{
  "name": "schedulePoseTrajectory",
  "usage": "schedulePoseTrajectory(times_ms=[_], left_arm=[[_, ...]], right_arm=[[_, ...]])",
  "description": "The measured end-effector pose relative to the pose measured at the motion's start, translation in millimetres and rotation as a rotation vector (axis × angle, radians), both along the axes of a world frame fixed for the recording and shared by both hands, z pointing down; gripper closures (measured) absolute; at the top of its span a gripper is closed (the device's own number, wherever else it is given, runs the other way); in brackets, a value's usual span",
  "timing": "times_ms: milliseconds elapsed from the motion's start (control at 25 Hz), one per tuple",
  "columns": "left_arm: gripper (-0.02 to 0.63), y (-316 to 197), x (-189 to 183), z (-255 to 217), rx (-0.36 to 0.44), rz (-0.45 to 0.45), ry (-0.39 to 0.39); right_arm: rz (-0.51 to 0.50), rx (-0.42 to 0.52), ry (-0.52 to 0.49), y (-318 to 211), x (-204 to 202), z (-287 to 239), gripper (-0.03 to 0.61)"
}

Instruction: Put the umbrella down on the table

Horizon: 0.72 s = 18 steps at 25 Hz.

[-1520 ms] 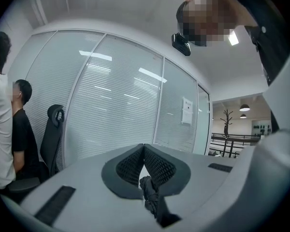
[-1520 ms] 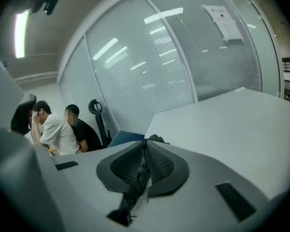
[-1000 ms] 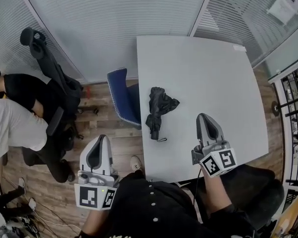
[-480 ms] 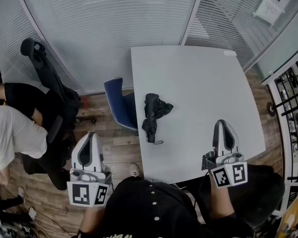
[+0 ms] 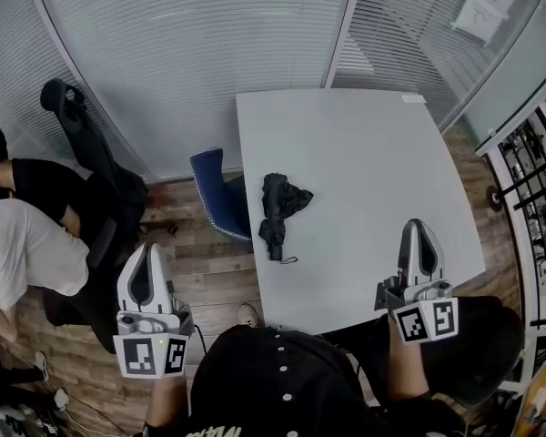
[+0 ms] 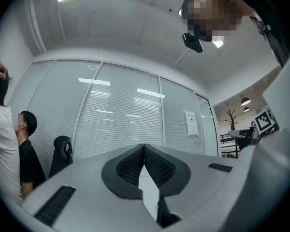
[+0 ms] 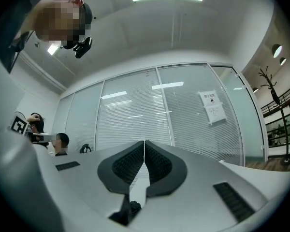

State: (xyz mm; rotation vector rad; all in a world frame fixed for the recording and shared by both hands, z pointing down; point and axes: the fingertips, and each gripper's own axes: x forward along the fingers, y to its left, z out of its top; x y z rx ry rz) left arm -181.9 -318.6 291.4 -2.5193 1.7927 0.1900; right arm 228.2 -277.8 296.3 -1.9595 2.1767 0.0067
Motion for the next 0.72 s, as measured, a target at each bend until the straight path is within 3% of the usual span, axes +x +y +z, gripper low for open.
schedulePoseTrajectory(times_ms=[720], left_arm=[[0.598, 15.0, -2.1, -1.0, -0.001, -0.004, -0.004]], right_arm=[[-0.022, -0.031, 0.080, 5.2, -15.8, 4.4, 0.551]])
